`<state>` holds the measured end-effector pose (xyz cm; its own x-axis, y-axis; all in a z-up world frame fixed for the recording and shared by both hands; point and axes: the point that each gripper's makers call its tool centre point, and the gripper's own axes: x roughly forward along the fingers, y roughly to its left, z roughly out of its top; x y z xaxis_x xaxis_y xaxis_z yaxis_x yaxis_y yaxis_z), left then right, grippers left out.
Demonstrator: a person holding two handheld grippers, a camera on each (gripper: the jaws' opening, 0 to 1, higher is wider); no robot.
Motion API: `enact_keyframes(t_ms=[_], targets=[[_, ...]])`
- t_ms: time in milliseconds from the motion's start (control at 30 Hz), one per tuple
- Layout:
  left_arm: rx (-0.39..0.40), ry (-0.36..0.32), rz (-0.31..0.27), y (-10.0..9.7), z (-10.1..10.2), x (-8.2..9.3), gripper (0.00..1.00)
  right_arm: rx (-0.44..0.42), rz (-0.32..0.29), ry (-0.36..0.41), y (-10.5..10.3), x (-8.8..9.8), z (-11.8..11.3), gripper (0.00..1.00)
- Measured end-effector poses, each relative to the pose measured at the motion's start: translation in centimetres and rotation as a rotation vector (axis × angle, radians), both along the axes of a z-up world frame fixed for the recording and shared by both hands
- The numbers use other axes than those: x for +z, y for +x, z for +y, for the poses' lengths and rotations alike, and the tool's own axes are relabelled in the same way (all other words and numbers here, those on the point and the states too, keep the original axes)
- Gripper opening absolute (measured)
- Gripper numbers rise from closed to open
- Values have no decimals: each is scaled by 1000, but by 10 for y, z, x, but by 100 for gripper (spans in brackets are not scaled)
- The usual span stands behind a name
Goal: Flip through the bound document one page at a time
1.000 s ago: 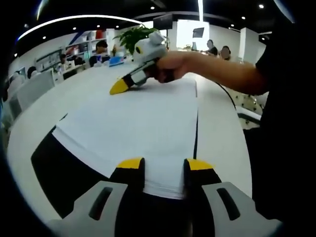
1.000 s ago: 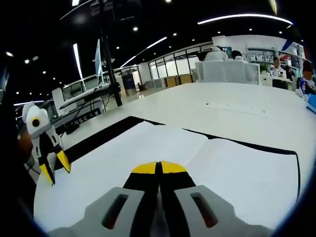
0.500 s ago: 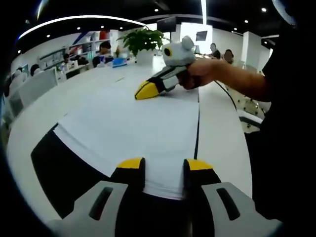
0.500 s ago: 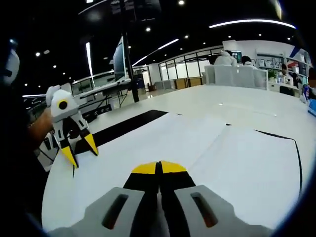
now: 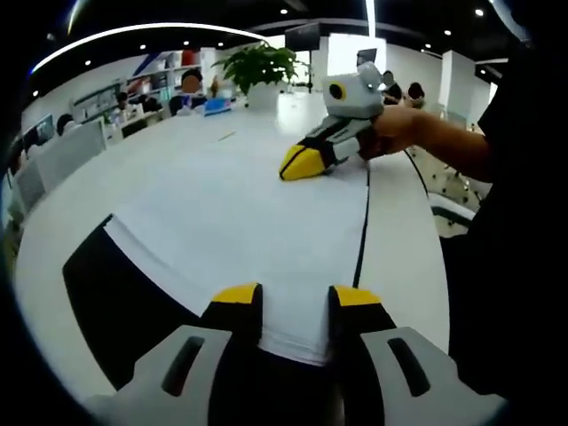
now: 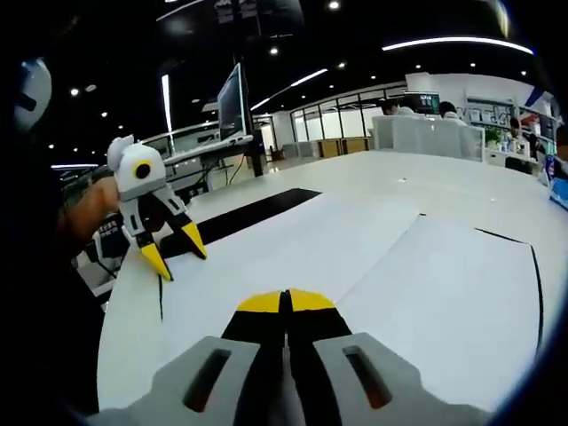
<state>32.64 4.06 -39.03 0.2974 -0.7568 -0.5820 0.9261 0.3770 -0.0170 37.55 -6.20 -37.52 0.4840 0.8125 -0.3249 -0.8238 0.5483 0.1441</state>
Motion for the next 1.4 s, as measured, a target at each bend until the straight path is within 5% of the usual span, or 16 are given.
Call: enact_keyframes(t_ms=[267, 1400], targets=[[38, -16, -6, 0, -1, 0, 32, 11, -13, -36, -19, -3, -2, 2], [71, -40, -19, -4, -6, 2, 31, 13, 17, 47, -80, -6, -12, 2]])
